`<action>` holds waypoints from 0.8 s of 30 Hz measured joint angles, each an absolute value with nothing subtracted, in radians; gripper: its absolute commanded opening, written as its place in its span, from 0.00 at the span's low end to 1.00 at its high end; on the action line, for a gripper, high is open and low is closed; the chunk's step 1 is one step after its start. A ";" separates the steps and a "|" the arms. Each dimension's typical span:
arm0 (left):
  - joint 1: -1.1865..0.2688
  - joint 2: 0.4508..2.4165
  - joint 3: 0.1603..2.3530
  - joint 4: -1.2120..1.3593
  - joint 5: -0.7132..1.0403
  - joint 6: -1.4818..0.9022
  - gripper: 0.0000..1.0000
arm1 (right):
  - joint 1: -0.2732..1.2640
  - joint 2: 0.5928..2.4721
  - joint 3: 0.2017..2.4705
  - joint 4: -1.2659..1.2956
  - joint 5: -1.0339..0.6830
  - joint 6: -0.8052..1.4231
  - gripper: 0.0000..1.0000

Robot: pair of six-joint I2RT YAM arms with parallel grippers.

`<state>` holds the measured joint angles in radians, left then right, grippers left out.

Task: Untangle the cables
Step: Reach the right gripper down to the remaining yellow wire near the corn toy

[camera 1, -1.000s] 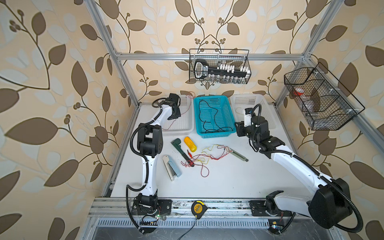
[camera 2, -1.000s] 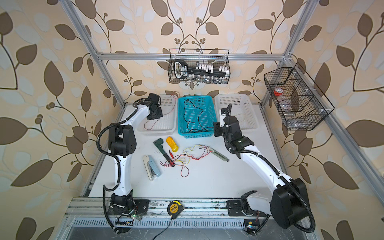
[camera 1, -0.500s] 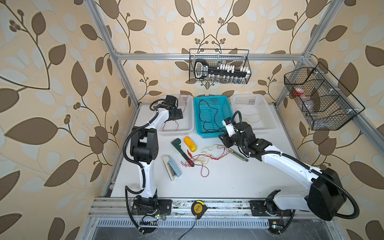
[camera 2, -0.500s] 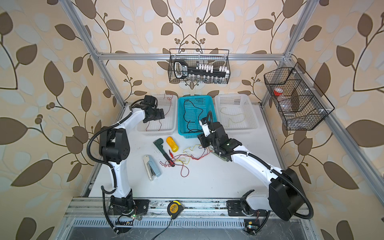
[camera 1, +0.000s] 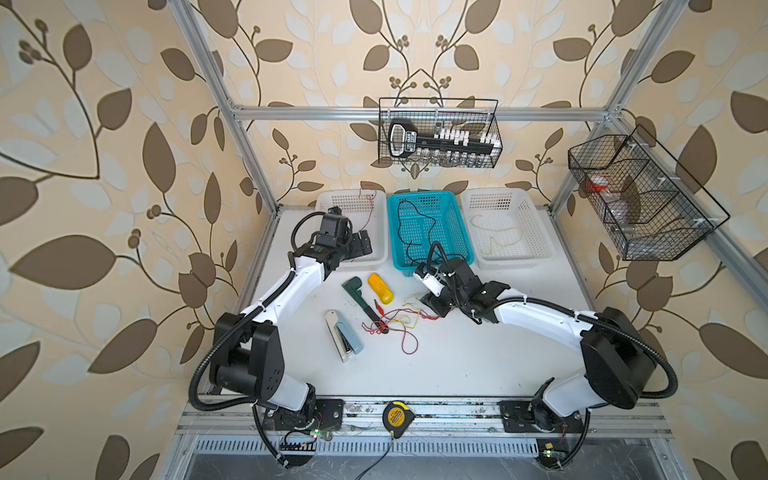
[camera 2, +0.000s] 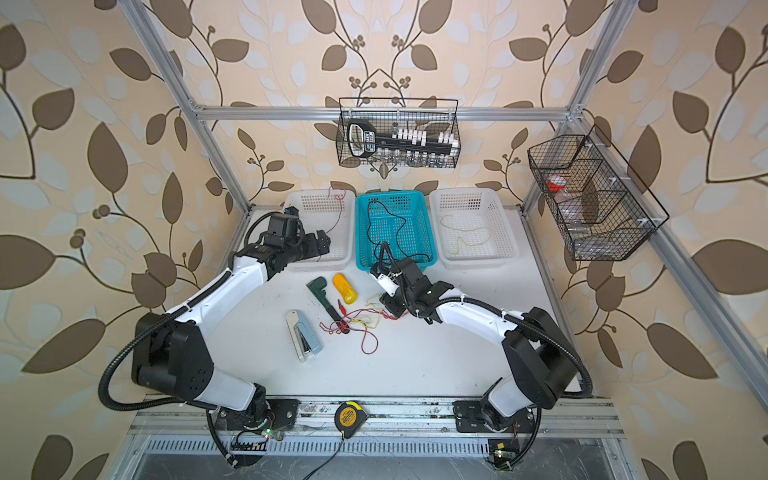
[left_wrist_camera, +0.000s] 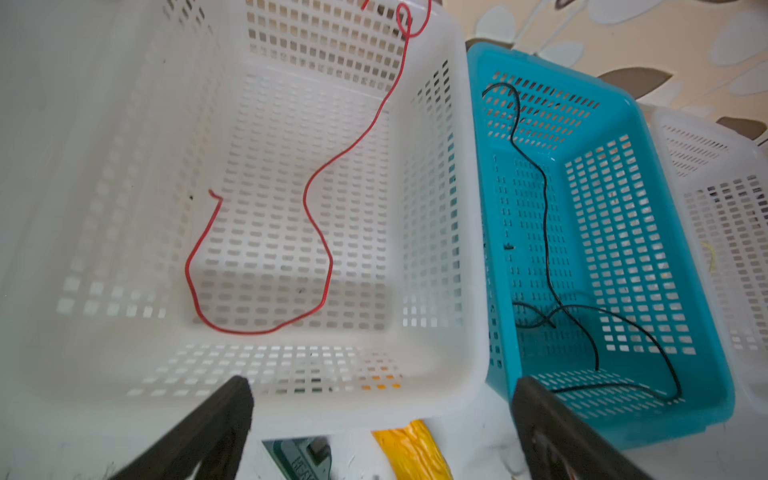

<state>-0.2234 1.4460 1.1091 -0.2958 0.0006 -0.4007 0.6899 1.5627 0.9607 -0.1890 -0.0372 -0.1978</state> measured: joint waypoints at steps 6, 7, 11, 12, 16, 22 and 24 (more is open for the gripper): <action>-0.223 1.344 0.979 -0.273 0.003 -0.451 0.99 | 0.692 1.682 1.044 -0.197 0.003 -0.299 0.48; -0.223 1.336 0.966 -0.267 0.005 -0.455 0.99 | 0.692 1.697 1.052 -0.198 0.005 -0.318 0.48; -0.223 1.324 0.926 -0.250 0.019 -0.472 0.99 | 0.692 1.745 1.081 -0.199 0.004 -0.381 0.48; -0.223 1.323 0.919 -0.250 0.020 -0.475 0.99 | 0.692 1.758 1.093 -0.199 0.002 -0.395 0.48; -0.223 1.323 0.909 -0.248 0.021 -0.480 0.99 | 0.692 1.800 1.129 -0.202 -0.008 -0.440 0.47; -0.223 1.322 0.909 -0.243 0.017 -0.480 0.99 | 0.692 1.842 1.171 -0.227 -0.038 -0.480 0.38; -0.223 1.322 0.909 -0.244 0.015 -0.481 0.99 | 0.692 1.847 1.171 -0.240 -0.052 -0.491 0.32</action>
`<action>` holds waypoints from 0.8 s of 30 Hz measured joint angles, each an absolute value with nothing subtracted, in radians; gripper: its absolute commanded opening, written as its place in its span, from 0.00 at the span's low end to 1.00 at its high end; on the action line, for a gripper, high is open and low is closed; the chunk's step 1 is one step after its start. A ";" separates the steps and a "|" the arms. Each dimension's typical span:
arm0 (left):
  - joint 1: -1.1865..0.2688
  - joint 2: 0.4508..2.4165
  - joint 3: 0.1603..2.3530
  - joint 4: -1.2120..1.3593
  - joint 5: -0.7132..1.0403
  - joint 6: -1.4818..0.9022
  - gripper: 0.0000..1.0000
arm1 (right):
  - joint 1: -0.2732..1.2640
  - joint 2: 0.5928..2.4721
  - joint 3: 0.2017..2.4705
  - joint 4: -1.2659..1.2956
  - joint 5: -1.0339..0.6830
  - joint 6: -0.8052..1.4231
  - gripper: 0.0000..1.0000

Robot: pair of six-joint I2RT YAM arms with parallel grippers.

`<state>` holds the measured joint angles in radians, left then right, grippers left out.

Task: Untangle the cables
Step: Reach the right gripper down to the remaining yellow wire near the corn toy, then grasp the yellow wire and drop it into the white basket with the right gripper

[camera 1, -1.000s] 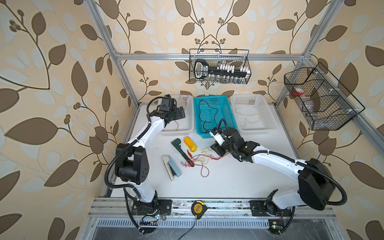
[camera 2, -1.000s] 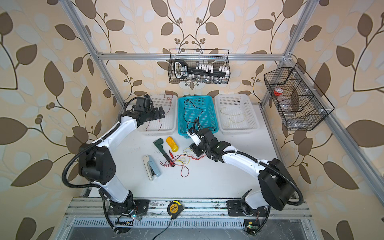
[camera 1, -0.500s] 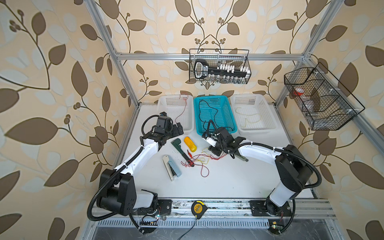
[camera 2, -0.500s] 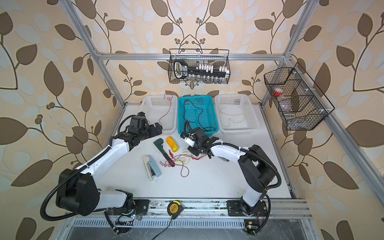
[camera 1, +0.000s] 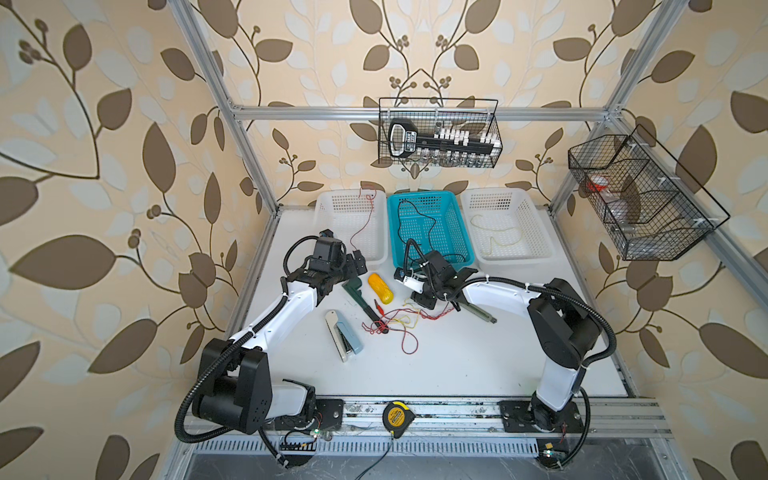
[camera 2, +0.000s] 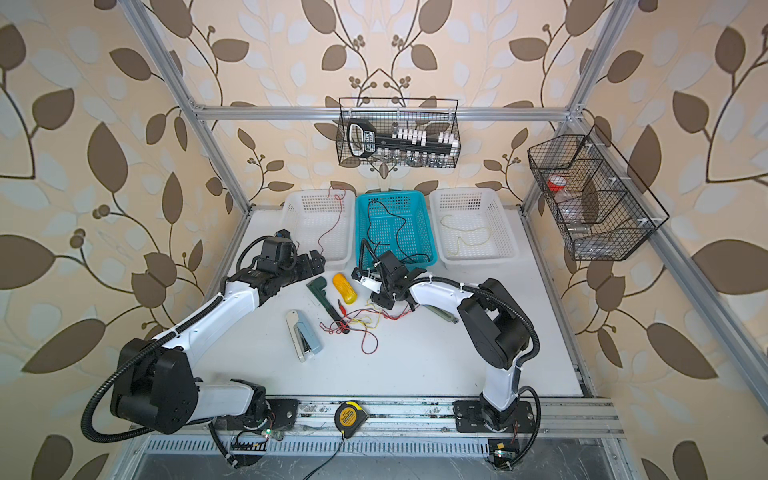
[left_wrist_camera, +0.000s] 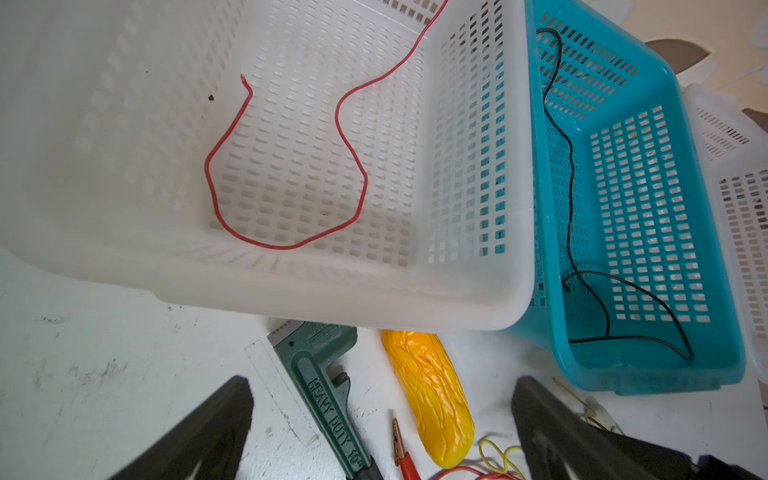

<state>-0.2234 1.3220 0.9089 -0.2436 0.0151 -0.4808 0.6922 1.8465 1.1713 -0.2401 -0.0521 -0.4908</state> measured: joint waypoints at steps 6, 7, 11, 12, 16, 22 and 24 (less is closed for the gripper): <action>-0.223 1.319 0.909 -0.244 0.014 -0.482 0.99 | 0.692 1.869 1.186 -0.283 -0.077 -0.513 0.08; -0.223 1.317 0.909 -0.244 0.014 -0.482 0.99 | 0.692 1.872 1.187 -0.287 -0.079 -0.518 0.05; -0.223 1.316 0.909 -0.244 0.014 -0.483 0.99 | 0.692 1.874 1.188 -0.286 -0.080 -0.518 0.00; -0.223 1.315 0.909 -0.244 0.014 -0.483 0.99 | 0.693 1.873 1.188 -0.284 -0.079 -0.517 0.00; -0.223 1.314 0.909 -0.244 0.014 -0.483 0.99 | 0.694 1.839 1.173 -0.260 -0.073 -0.521 0.00; -0.223 1.306 0.905 -0.244 0.009 -0.483 0.99 | 0.675 1.634 1.114 -0.194 -0.044 -0.513 0.00; -0.223 1.306 0.905 -0.244 0.007 -0.483 0.99 | 0.645 1.562 1.107 -0.172 -0.047 -0.495 0.00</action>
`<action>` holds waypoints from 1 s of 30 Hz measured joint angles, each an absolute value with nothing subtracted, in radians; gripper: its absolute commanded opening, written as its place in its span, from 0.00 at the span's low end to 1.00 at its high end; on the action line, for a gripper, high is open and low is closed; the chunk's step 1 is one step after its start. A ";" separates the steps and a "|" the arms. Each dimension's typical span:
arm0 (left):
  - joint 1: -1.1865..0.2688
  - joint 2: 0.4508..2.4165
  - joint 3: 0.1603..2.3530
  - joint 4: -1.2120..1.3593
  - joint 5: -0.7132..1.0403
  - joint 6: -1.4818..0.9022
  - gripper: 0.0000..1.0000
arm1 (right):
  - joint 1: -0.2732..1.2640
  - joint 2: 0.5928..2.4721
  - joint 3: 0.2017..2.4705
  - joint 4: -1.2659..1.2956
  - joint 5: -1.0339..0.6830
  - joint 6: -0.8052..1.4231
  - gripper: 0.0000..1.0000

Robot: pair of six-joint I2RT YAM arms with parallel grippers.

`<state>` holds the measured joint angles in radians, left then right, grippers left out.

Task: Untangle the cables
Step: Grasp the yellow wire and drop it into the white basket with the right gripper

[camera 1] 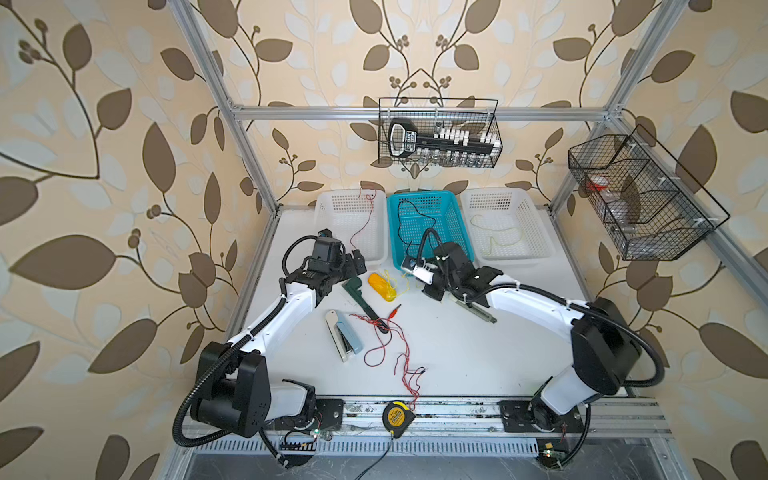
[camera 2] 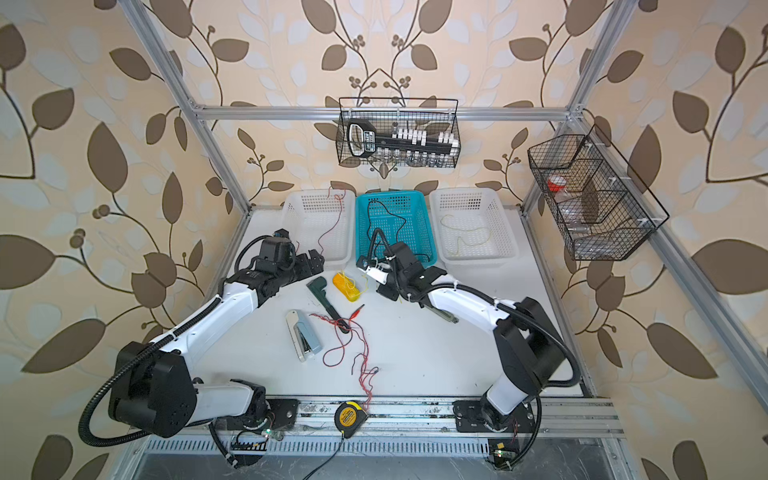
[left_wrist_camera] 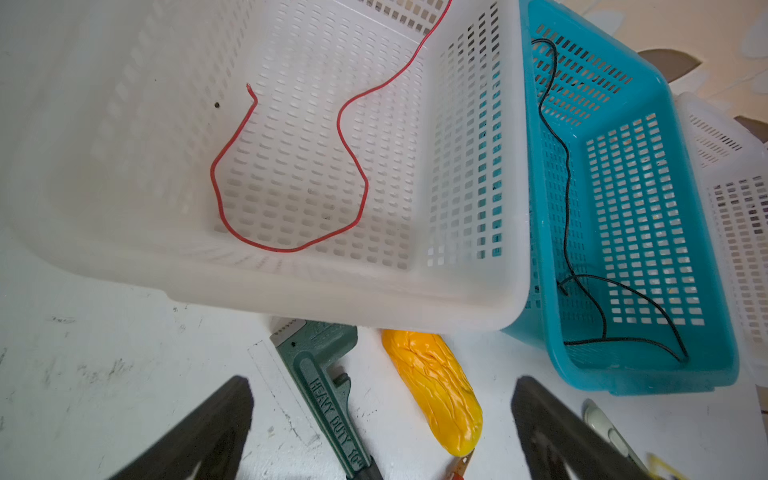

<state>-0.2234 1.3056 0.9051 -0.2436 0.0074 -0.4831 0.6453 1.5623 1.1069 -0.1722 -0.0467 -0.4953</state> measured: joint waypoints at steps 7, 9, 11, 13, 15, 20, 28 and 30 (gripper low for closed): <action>-0.223 1.306 0.905 -0.244 0.010 -0.485 0.99 | 0.477 1.413 1.100 -0.118 0.032 -0.359 0.00; -0.224 1.306 0.905 -0.247 0.014 -0.487 0.99 | 0.437 1.410 1.102 -0.110 0.091 -0.318 0.00; -0.229 1.306 0.905 -0.257 0.016 -0.489 0.99 | 0.392 1.422 1.111 -0.112 0.147 -0.277 0.00; -0.242 1.304 0.902 -0.267 0.017 -0.490 0.99 | 0.339 1.444 1.131 -0.110 0.196 -0.237 0.00; -0.261 1.298 0.897 -0.281 0.017 -0.490 0.99 | 0.287 1.477 1.153 -0.102 0.232 -0.203 0.00; -0.303 1.258 0.881 -0.309 0.017 -0.490 0.99 | 0.183 1.611 1.228 -0.079 0.309 -0.134 0.00; -0.355 1.169 0.833 -0.342 0.015 -0.500 0.99 | 0.084 1.892 1.427 -0.101 0.370 -0.075 0.01; -0.363 1.153 0.818 -0.348 0.015 -0.506 0.99 | 0.083 1.946 1.474 -0.117 0.376 -0.075 0.05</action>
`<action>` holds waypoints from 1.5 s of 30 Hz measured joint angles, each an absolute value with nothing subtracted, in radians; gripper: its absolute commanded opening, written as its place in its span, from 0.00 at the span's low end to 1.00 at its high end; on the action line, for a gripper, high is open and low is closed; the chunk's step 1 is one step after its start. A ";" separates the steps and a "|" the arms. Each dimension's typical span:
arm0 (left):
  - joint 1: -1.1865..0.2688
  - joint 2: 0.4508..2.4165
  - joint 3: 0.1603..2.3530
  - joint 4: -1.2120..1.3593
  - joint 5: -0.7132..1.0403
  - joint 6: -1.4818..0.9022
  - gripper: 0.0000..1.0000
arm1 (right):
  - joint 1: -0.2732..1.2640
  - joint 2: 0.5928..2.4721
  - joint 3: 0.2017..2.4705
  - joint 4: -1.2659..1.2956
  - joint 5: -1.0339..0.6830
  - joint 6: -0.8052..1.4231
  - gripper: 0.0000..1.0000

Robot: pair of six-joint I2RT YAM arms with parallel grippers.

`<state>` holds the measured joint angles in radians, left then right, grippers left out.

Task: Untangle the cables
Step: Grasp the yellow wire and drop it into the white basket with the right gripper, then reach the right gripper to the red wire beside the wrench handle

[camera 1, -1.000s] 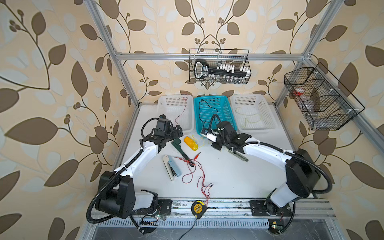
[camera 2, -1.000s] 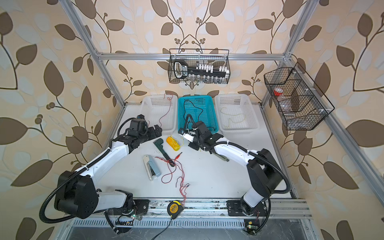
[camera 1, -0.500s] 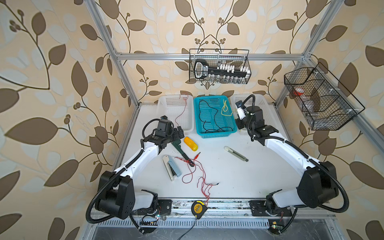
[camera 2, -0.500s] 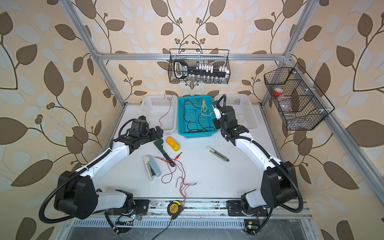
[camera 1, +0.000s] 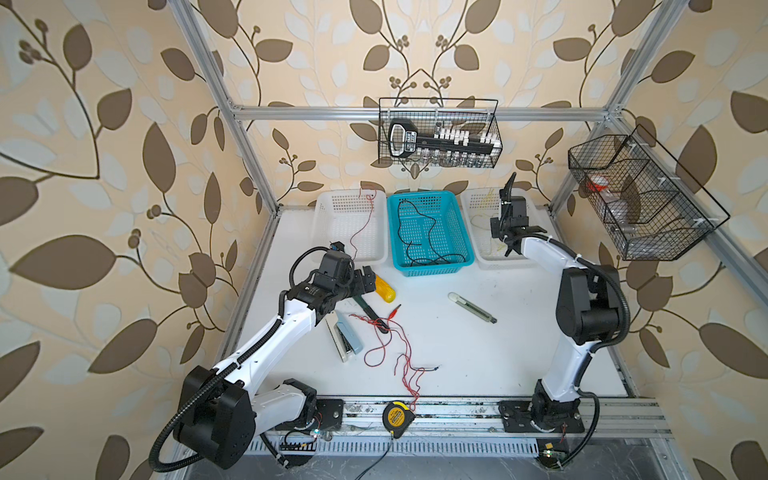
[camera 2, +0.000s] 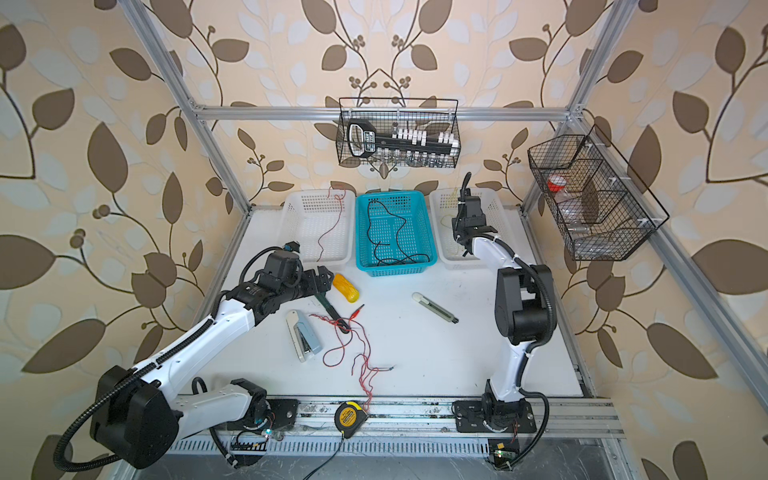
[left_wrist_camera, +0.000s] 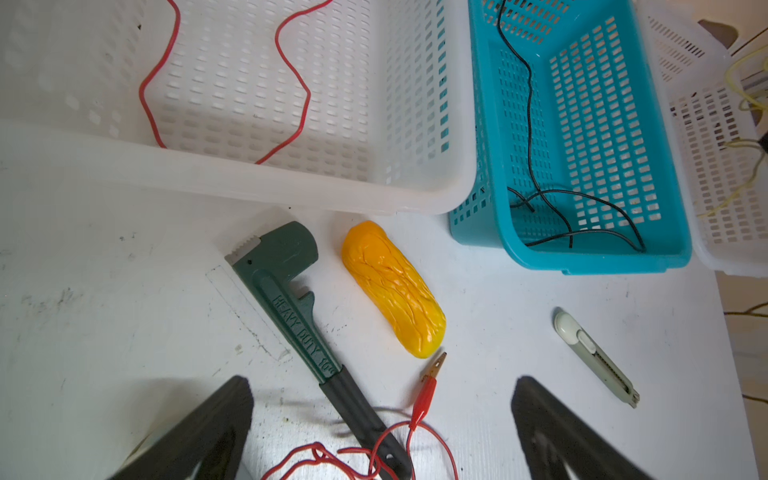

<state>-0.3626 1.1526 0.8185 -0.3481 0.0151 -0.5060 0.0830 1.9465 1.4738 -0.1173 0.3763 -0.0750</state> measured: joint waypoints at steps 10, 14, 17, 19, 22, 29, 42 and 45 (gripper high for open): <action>-0.394 1.104 0.768 -0.421 0.006 -0.553 0.99 | 0.078 2.010 1.545 -0.171 0.364 -0.056 0.33; -0.414 1.102 0.768 -0.458 -0.011 -0.558 0.98 | 0.073 2.009 1.546 -0.179 0.344 -0.042 0.39; -0.442 1.102 0.771 -0.495 -0.032 -0.558 0.98 | 0.072 1.977 1.523 -0.186 0.310 -0.029 0.40; -0.458 1.101 0.771 -0.519 -0.049 -0.559 0.98 | 0.075 1.919 1.485 -0.188 0.285 -0.019 0.40; -0.471 1.099 0.771 -0.545 -0.062 -0.562 0.97 | 0.095 1.788 1.407 -0.181 0.245 -0.005 0.41; -0.488 1.087 0.771 -0.586 -0.081 -0.595 0.97 | 0.234 1.505 1.225 -0.148 0.102 0.004 0.41; -0.492 1.015 0.749 -0.584 -0.133 -0.632 0.99 | 0.643 1.407 0.937 -0.202 -0.144 0.011 0.42; -0.492 1.014 0.738 -0.580 -0.155 -0.633 0.99 | 0.723 1.407 0.913 -0.205 -0.162 0.012 0.43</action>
<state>-0.4919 1.0138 0.7380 -0.5800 -0.1551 -0.6327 0.7227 1.4075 0.9131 -0.2054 -0.1619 0.0116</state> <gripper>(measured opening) 0.988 0.427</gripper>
